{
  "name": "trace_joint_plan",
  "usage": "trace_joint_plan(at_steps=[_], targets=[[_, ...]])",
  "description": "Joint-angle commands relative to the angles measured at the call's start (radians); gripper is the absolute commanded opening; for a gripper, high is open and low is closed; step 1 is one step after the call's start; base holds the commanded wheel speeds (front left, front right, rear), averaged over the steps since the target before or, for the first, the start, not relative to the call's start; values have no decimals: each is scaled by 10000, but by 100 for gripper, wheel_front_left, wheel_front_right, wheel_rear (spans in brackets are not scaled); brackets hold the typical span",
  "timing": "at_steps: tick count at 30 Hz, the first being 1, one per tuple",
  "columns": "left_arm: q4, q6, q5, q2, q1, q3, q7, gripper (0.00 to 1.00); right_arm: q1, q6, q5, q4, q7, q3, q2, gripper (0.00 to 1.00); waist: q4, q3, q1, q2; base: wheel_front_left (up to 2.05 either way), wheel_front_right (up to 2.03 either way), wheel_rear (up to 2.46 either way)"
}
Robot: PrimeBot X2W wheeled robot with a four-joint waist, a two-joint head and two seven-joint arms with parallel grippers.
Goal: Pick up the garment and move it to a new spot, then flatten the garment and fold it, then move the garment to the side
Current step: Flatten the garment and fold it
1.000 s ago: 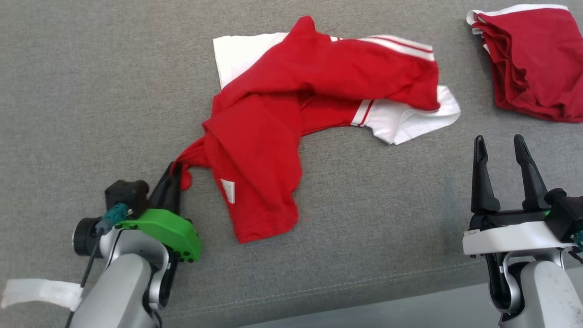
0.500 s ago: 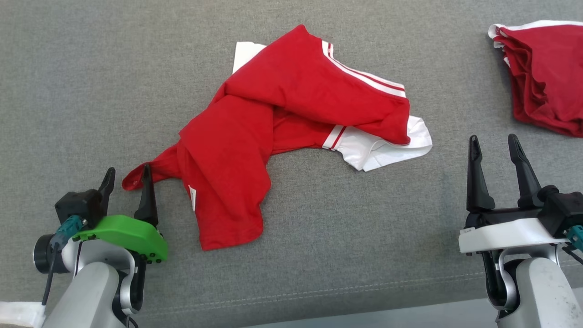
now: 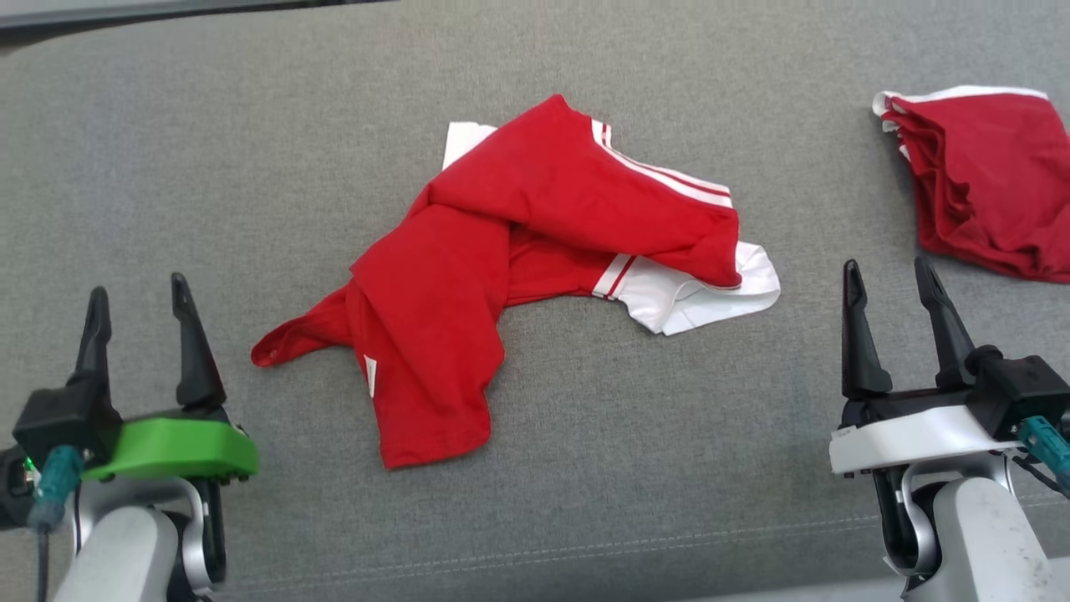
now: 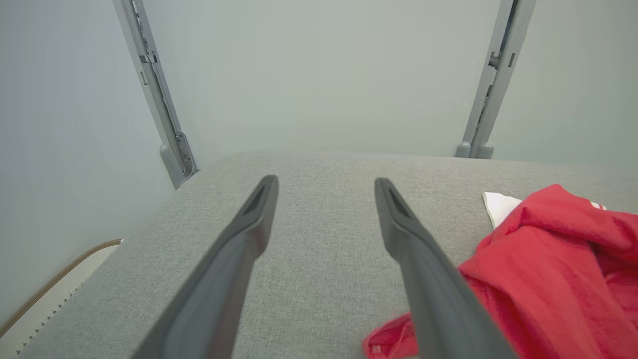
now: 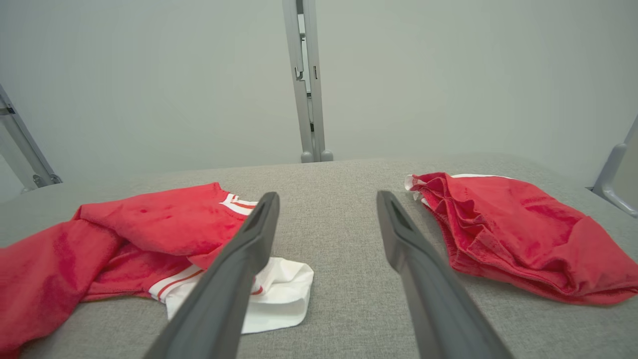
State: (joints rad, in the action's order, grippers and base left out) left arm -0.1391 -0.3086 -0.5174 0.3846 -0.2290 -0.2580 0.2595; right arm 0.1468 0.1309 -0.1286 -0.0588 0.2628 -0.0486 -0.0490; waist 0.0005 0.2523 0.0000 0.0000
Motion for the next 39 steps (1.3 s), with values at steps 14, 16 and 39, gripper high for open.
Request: trace_joint_plan(at_steps=[14,16,39], targets=[[1208,-122,894,-291,2079,-409,11,100,-594,-5,46,-587,11,461,-31,100,-60,-1482,0,0,0,0,0],[1105,-89,832,-325,2230,-491,-23,100,-692,-5,16,-625,-1,508,-29,100,-73,-1591,0,0,0,0,0],[884,832,645,-459,1908,-1913,-1364,100,-761,-5,-54,-564,-20,498,-29,100,12,-1556,0,0,0,0,0]])
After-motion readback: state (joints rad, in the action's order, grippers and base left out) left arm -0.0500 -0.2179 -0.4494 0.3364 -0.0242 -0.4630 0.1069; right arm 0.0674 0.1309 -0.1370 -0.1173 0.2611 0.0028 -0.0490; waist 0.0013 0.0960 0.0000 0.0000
